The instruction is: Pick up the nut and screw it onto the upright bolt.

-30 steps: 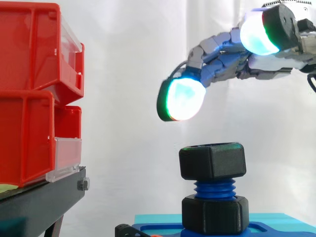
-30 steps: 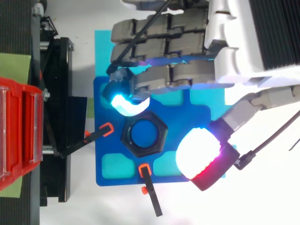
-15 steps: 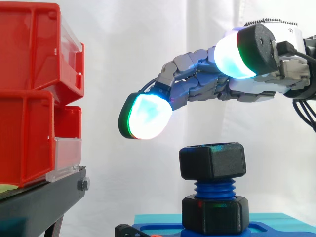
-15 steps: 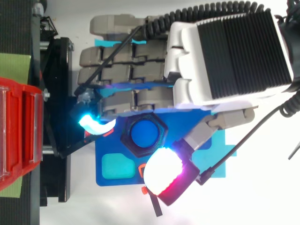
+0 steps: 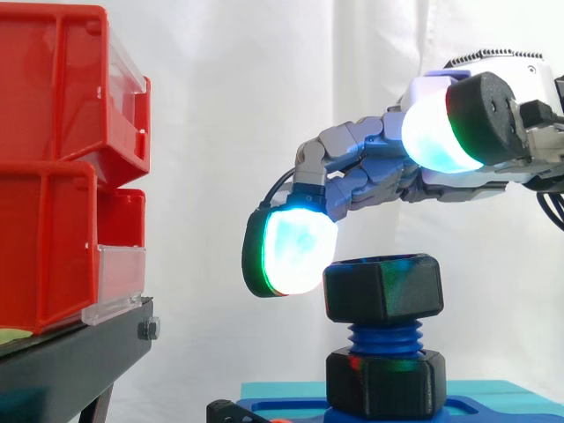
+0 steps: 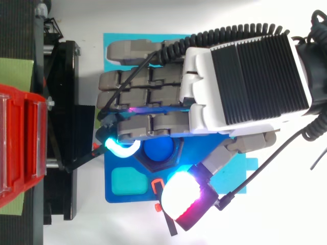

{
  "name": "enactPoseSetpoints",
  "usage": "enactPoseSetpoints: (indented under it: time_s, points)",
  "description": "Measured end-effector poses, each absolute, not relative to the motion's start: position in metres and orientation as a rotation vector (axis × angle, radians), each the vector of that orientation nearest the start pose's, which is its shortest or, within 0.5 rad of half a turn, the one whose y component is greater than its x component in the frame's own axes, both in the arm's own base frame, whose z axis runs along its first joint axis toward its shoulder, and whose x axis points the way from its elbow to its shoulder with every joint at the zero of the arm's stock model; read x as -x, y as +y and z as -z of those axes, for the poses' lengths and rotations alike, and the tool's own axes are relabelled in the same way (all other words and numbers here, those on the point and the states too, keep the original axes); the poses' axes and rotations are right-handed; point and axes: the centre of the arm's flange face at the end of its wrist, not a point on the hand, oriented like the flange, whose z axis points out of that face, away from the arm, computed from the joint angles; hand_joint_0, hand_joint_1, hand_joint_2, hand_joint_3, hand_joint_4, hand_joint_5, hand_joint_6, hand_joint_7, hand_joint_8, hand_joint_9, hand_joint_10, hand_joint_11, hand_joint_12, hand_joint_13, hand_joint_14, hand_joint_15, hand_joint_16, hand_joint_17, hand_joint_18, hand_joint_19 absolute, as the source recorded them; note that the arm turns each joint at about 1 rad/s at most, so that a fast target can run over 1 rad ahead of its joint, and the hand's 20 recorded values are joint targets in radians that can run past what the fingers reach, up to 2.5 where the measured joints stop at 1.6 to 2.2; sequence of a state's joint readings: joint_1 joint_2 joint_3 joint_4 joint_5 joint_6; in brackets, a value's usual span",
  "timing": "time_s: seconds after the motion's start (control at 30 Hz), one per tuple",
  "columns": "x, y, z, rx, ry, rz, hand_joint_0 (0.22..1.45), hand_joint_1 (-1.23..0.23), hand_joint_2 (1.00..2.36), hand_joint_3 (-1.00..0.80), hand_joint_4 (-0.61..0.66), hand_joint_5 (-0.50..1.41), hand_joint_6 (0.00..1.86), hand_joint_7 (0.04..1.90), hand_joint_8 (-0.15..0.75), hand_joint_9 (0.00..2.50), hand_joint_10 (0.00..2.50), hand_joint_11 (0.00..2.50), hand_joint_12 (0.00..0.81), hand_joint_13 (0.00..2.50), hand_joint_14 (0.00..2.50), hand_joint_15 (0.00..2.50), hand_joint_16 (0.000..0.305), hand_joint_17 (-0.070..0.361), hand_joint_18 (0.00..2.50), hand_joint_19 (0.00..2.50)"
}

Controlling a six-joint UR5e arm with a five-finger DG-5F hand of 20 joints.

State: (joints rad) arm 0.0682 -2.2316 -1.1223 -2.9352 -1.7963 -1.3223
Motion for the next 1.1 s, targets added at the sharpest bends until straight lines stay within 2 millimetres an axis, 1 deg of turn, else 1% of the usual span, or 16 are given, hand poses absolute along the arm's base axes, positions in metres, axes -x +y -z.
enactPoseSetpoints:
  time_s: [0.1,0.3,0.57,0.7,0.9,0.93,1.0,1.03,1.07,1.1]
  points:
    - [-0.746,-0.061,-0.315,0.035,1.593,-0.425,0.52,-0.13,1.00,-0.50,0.24,-0.06,0.50,1.26,0.251,0.52,0.00,0.00,0.275,0.40,0.00,0.00,0.026,0.058,0.02,0.00]
    - [-0.745,-0.070,-0.315,0.035,1.598,-0.424,0.53,-0.15,1.00,-0.50,0.22,-0.04,0.50,1.37,0.257,0.56,0.00,0.00,0.264,0.43,0.00,0.00,0.024,0.054,0.05,0.00]
    - [-0.740,-0.093,-0.315,0.043,1.599,-0.411,0.53,-0.18,1.00,-0.50,0.20,-0.02,0.50,1.49,0.262,0.61,0.00,0.00,0.256,0.48,0.00,0.00,0.022,0.049,0.10,0.00]
    - [-0.739,-0.101,-0.315,0.044,1.599,-0.408,0.54,-0.20,1.00,-0.50,0.20,0.00,0.52,1.52,0.261,0.68,0.00,0.00,0.239,0.54,0.00,0.00,0.019,0.042,0.16,0.00]
    - [-0.736,-0.112,-0.316,0.047,1.598,-0.410,0.54,-0.21,1.00,-0.50,0.18,0.01,0.55,1.47,0.258,0.78,0.00,0.00,0.219,0.61,0.00,0.00,0.016,0.036,0.24,0.00]
    - [-0.736,-0.114,-0.316,0.047,1.598,-0.410,0.54,-0.21,1.00,-0.50,0.18,0.01,0.53,1.52,0.259,0.78,0.00,0.00,0.217,0.61,0.00,0.00,0.016,0.036,0.24,0.00]
    - [-0.736,-0.115,-0.316,0.049,1.597,-0.411,0.54,-0.20,1.00,-0.50,0.19,0.00,0.50,1.53,0.260,0.78,0.00,0.00,0.219,0.61,0.00,0.00,0.016,0.036,0.24,0.00]
    - [-0.736,-0.116,-0.317,0.049,1.596,-0.412,0.54,-0.20,1.00,-0.50,0.22,-0.02,0.50,1.43,0.260,0.76,0.00,0.00,0.222,0.61,0.00,0.00,0.016,0.036,0.23,0.00]
    - [-0.736,-0.117,-0.318,0.050,1.594,-0.412,0.54,-0.19,1.00,-0.50,0.21,-0.02,0.50,1.40,0.258,0.75,0.00,0.00,0.226,0.60,0.00,0.00,0.016,0.036,0.23,0.00]
    - [-0.736,-0.118,-0.319,0.050,1.592,-0.412,0.54,-0.19,1.00,-0.50,0.24,-0.04,0.50,1.28,0.261,0.74,0.00,0.00,0.233,0.59,0.00,0.00,0.017,0.038,0.22,0.00]
